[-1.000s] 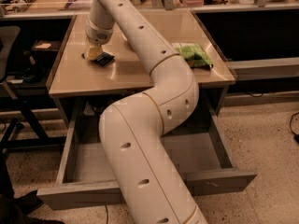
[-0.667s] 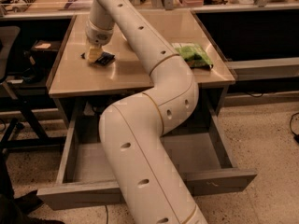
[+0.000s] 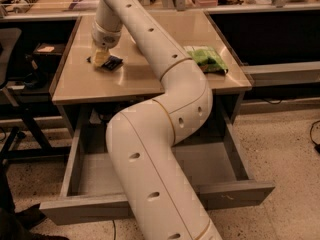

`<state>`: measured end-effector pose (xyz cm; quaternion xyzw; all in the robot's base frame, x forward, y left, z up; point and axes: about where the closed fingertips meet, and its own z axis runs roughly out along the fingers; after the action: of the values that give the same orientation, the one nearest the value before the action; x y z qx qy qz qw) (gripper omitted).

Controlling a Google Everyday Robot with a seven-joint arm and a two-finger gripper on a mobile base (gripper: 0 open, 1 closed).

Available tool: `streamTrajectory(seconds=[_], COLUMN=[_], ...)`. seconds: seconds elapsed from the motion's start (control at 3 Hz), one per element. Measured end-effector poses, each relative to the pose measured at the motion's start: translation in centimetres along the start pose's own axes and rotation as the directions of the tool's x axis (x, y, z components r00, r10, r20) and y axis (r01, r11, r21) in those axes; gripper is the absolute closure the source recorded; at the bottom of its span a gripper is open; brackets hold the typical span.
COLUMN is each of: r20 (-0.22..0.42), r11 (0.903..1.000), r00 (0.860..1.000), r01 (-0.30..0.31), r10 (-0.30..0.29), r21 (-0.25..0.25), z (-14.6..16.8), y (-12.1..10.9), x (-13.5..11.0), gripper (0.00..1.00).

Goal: Place rxbar blueberry into top drawer

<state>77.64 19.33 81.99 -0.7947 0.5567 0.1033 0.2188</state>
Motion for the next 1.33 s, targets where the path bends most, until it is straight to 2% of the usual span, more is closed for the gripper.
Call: streamTrajectory(seconds=[1.0, 1.33], r20=[0.0, 0.0], r11=[1.0, 1.0], r00=[1.0, 1.0], r01=[0.0, 0.0], r10=[0.0, 0.0], r21=[0.0, 0.0], z=[0.0, 0.0], y=[0.0, 0.0], x=[0.0, 0.0], gripper=[0.12, 0.0])
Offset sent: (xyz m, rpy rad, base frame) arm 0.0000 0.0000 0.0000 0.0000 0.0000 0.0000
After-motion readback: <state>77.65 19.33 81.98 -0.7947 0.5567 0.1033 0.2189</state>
